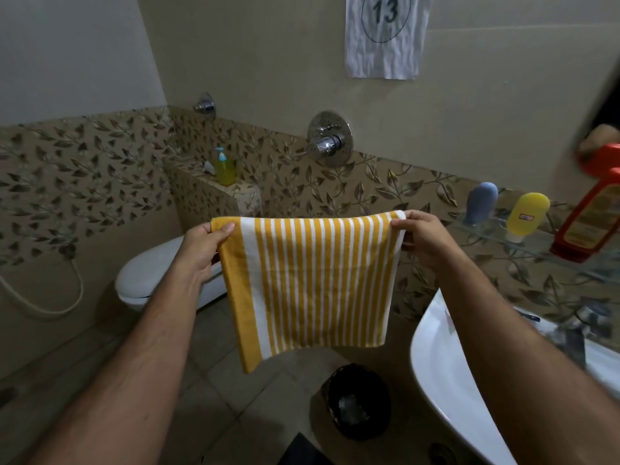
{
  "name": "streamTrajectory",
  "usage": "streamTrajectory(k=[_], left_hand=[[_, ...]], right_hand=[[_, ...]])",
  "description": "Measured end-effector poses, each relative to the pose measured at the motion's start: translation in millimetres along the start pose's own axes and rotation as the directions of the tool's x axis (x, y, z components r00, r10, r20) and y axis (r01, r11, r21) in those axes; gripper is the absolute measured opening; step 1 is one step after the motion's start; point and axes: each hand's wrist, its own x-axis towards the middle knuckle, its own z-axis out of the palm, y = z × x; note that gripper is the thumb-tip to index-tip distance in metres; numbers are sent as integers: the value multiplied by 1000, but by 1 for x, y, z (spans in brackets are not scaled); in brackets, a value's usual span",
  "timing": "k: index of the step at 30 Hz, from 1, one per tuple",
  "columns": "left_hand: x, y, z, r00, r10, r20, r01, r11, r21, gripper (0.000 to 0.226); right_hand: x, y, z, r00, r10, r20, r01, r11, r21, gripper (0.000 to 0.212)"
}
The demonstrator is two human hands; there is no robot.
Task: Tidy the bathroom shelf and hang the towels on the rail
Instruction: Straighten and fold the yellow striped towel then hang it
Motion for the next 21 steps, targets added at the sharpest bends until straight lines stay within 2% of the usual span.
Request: streamTrajectory(k=[2, 5, 8, 11, 13, 17, 21], left_hand=[[4, -1, -2, 999, -44, -24, 44, 999, 10, 3], [10, -1, -2, 994, -92, -66, 94, 995, 26, 16], [13, -2, 0, 993, -97, -63, 98, 995, 16, 19], [14, 0, 6, 997, -72, -37, 72, 997, -1, 31], [15, 4, 10, 998, -60, -27, 61, 998, 18, 30], [19, 9, 15, 999, -24, -23, 26, 992, 120, 19], [25, 14, 18, 998, 62, 0, -59, 955, 289, 20]], right_hand=[[-2, -5, 2, 1000, -27, 8, 27, 999, 35, 11], [-4, -9, 3, 998, -64, -21, 66, 995, 74, 13], [-2, -9, 0, 989, -95, -110, 103, 992, 73, 29], [-4, -11, -4, 984, -118, -136, 121, 993, 9, 42], [-8, -11, -8, 981, -147, -123, 145, 989, -23, 37], [-12, -13, -16, 972, -223, -75, 217, 973, -77, 11], [-14, -17, -23, 966, -244, -83, 235, 966, -108, 11]])
